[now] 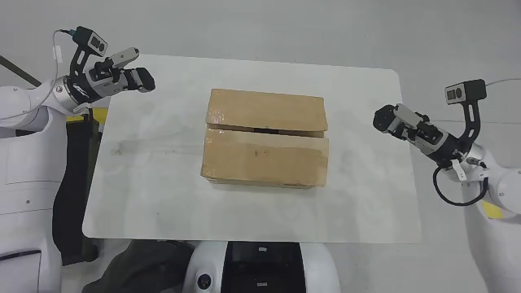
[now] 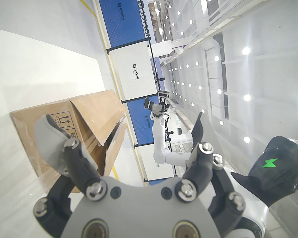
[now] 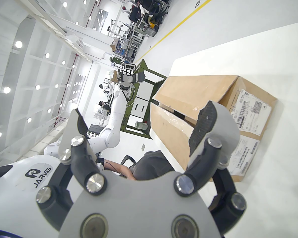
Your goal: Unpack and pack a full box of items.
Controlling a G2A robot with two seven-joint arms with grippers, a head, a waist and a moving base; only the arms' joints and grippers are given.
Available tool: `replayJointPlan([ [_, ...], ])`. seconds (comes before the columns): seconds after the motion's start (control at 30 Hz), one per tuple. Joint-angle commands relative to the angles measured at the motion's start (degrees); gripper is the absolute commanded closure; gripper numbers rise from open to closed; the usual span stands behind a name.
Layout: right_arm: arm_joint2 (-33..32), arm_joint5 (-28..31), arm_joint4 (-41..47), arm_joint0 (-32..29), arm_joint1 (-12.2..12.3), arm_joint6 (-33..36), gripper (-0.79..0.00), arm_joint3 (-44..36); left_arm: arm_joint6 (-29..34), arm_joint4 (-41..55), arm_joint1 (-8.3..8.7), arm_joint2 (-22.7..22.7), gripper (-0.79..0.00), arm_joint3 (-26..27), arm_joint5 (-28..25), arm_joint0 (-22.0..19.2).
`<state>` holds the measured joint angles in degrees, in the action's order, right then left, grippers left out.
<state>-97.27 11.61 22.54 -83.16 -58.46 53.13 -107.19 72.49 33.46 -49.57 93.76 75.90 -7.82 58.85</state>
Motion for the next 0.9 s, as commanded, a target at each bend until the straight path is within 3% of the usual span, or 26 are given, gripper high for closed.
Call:
replayJointPlan([
  [0.0, 0.0, 0.0, 0.0, 0.0, 0.0, 0.0, -0.784, 0.0, 0.0, 0.0, 0.0, 0.0, -0.785, 0.0, 0.0, 0.0],
  [0.73, 0.53, -1.22, 1.58, -0.14, -0.05, -0.13, -0.785, 0.37, 0.0, 0.0, 0.0, 0.0, -0.785, 0.0, 0.0, 0.0],
  [0.87, 2.28, -4.04, 5.48, 1.16, 0.14, 6.27, -0.785, 3.39, 0.0, 0.0, 0.0, 0.0, -0.785, 0.0, 0.0, 0.0],
])
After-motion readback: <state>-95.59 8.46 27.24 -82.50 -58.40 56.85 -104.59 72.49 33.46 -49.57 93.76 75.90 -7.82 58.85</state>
